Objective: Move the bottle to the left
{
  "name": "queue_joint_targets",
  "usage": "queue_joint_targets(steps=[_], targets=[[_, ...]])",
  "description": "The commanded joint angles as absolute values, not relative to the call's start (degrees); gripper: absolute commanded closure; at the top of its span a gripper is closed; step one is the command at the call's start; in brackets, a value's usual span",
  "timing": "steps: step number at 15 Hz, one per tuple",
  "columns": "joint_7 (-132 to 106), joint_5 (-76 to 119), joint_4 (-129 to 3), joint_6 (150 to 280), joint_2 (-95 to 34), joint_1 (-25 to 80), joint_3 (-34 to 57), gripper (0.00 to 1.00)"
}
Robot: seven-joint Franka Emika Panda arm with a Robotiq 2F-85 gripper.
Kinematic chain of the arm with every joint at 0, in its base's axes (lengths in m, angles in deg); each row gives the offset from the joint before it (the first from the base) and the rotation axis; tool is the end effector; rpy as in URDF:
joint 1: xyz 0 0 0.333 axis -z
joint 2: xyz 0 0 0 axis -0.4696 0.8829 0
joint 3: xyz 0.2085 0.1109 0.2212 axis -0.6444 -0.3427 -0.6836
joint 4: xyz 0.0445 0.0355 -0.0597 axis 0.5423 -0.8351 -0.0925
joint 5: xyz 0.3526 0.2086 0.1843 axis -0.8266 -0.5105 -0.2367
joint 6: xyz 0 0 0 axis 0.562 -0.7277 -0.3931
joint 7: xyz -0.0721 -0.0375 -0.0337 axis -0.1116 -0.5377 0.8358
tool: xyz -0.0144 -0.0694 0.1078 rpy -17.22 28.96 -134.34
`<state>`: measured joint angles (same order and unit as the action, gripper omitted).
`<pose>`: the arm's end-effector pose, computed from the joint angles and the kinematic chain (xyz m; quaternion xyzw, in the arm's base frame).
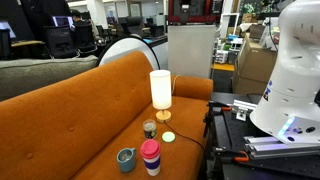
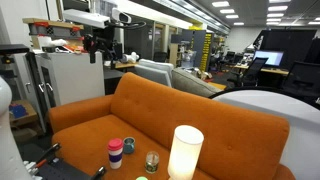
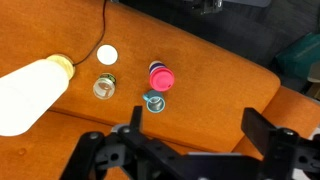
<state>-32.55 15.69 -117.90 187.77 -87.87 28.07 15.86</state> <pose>0.3844 -0.0517 0.4552 -0.9952 -0.0659 -0.0187 0.0692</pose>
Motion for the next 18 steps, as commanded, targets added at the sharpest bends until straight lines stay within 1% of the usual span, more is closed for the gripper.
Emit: queue_joint_targets(steps=[1,7,8,10,17,18], targets=[[-32.6,15.6,-117.8,187.6,-87.8,28.3,15.7,0.00],[-27.9,16.7,-120.6,197.7,-83.0,29.1,13.1,0.00],[-29.7,15.6,-120.4,194.7,-84.7,28.4,14.2,0.00],[-28.8,15.6,-120.8,197.0,-83.0,28.4,13.7,0.00],[-27.6,14.7,-120.6,197.4,-82.0,28.6,13.8,0.00],[-26.3,13.6,-120.6,199.4,-80.8,28.6,13.8,0.00]])
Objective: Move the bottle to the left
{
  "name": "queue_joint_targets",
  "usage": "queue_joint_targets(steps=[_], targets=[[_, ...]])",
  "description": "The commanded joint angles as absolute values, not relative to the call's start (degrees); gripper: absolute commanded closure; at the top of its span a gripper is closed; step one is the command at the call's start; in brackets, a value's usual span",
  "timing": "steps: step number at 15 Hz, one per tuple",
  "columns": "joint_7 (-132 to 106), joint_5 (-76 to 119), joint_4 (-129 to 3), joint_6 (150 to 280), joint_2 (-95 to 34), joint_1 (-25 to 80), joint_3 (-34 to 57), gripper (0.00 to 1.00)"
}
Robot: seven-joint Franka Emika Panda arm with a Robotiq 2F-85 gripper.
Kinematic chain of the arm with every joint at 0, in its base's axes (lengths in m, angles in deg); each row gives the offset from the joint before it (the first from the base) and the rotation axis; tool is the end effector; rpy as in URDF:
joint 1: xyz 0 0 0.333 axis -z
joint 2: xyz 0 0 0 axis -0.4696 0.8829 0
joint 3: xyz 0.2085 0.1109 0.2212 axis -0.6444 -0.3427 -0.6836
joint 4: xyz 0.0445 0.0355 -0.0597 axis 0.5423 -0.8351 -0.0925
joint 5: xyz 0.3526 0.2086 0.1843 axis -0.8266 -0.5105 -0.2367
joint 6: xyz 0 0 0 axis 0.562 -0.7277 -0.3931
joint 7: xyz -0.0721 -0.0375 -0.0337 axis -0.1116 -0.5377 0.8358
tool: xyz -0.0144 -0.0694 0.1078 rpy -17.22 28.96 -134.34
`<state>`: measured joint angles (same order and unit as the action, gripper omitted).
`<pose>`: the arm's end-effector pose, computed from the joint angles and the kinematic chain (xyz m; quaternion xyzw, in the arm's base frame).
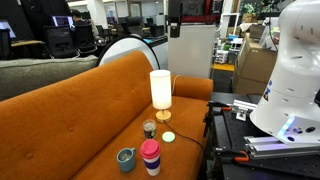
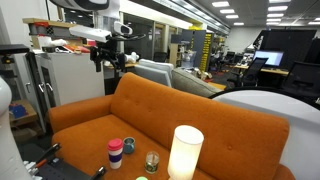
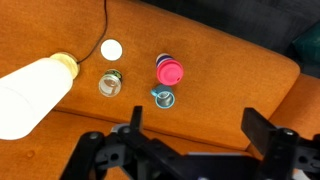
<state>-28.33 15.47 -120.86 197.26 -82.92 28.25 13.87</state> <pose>0.4044 -0.0408 0.4096 -0.9976 -0.0332 -0.0283 0.0533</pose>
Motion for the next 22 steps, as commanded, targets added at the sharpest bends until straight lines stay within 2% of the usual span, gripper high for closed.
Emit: queue_joint_targets(steps=[1,10,11,13,22], targets=[[-24.9,13.0,-120.7,201.7,-79.7,28.8,13.6,0.00],[-5.8,5.0,-113.5,221.7,-52.4,29.4,11.7,0.00],[-9.4,6.1,-116.7,220.7,-56.6,29.3,12.1,0.00],[-6.8,6.0,-114.2,222.2,-51.9,29.3,11.7,0.00],[-7.6,4.4,-113.1,222.4,-50.7,29.3,11.9,0.00]])
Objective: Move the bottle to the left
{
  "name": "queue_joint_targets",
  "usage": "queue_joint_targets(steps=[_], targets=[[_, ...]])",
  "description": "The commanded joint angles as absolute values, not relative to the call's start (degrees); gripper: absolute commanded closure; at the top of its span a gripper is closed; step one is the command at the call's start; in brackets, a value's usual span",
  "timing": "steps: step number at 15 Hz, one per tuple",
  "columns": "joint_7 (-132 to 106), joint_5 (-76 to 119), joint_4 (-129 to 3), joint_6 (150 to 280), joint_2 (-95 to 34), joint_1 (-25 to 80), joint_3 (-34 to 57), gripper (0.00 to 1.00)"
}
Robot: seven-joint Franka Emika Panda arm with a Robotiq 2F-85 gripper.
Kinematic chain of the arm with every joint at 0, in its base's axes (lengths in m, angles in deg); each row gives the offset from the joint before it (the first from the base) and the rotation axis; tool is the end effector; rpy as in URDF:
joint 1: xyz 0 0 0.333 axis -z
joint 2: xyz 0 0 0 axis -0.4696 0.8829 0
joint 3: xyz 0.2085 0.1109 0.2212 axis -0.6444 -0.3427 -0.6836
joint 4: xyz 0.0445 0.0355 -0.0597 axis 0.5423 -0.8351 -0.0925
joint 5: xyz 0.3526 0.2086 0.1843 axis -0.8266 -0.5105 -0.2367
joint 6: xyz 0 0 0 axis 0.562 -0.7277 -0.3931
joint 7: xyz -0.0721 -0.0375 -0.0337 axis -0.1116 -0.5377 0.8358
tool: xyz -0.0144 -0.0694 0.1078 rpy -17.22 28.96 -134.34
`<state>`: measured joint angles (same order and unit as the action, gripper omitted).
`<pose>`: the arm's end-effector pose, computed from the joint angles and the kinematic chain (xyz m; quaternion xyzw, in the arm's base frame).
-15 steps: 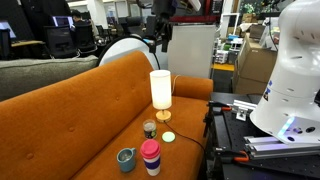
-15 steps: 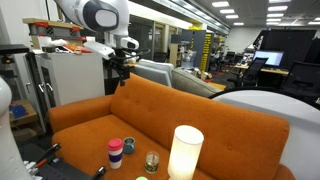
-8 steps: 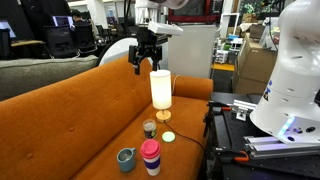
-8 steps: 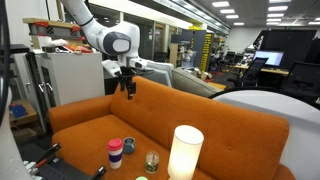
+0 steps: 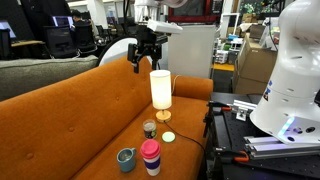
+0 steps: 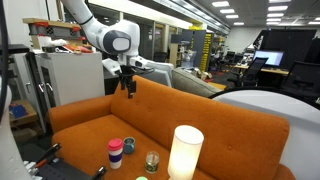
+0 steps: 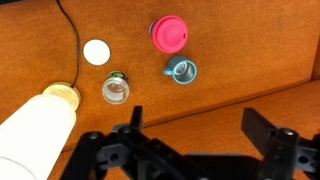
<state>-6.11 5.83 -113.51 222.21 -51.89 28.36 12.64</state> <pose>0.5045 -0.0475 0.2661 -0.9695 0.2313 -0.0289 0.0759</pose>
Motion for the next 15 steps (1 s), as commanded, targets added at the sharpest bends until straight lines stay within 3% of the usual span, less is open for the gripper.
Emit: queue_joint_targets(steps=[1,11,15], targets=[[-7.9,4.0,-112.9,223.7,-49.2,29.3,12.1,0.00],[-2.7,-0.4,-103.8,229.4,-22.9,33.6,13.3,0.00],[-2.8,1.1,-103.7,229.5,-22.2,33.6,13.3,0.00]])
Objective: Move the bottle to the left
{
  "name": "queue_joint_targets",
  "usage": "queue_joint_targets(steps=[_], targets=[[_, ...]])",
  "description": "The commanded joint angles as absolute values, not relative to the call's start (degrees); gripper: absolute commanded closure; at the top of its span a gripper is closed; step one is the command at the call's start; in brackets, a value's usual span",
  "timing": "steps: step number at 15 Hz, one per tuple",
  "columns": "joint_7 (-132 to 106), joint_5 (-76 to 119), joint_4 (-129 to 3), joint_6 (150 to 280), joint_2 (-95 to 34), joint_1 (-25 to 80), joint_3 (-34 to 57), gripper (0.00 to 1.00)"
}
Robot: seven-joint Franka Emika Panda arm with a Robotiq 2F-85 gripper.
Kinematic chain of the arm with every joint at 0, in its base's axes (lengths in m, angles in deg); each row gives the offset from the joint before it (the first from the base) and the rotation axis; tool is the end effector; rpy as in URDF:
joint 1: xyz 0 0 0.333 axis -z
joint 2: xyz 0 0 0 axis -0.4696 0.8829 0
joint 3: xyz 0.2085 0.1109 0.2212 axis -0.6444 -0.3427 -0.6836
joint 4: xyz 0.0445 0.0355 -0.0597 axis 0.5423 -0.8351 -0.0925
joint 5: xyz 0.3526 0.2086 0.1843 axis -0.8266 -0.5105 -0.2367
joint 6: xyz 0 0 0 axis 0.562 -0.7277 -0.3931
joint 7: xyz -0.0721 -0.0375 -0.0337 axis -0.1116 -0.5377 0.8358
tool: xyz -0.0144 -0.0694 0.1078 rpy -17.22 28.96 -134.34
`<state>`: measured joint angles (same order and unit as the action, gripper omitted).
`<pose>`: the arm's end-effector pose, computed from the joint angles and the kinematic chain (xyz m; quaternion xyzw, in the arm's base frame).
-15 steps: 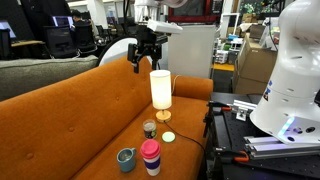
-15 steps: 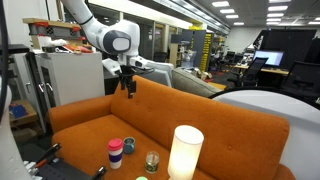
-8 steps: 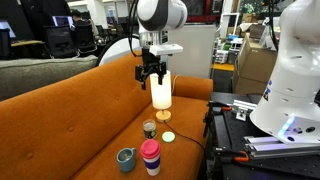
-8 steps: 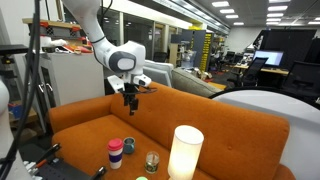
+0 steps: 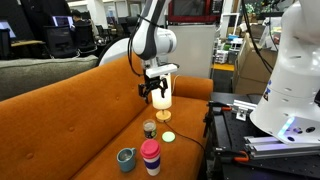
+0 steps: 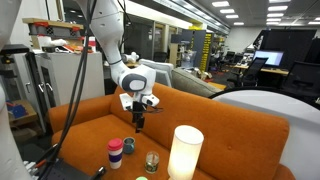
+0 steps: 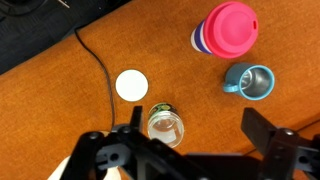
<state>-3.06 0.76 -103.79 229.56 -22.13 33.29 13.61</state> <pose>0.5061 -0.1139 0.0736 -0.9314 0.3539 0.0733 0.0431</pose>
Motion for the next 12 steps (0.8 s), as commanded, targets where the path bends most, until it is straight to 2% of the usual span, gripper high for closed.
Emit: queue_joint_targets(steps=[1,6,12], targets=[[-2.6,1.1,-103.7,229.5,-22.3,33.6,13.3,0.00],[-2.2,1.3,-103.2,228.8,-22.0,33.5,13.5,0.00],[0.7,-6.1,-94.5,228.1,-11.9,36.0,11.1,0.00]])
